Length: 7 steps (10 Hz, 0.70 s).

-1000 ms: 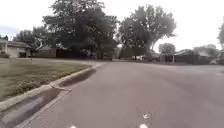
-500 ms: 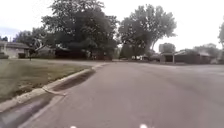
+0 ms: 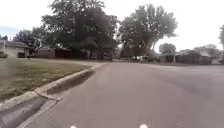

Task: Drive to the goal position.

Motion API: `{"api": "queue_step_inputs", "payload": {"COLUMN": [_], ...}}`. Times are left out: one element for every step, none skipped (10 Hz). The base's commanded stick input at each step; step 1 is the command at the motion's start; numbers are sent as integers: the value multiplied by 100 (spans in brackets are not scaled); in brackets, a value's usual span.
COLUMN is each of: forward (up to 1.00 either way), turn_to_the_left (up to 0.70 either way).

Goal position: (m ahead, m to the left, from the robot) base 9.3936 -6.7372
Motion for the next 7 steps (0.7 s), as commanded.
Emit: {"api": "queue_step_inputs", "payload": {"forward": [50, 50, 50, 50, 50, 50, 50], "turn_to_the_left": [0, 0, 0, 0, 0, 0, 0]}}
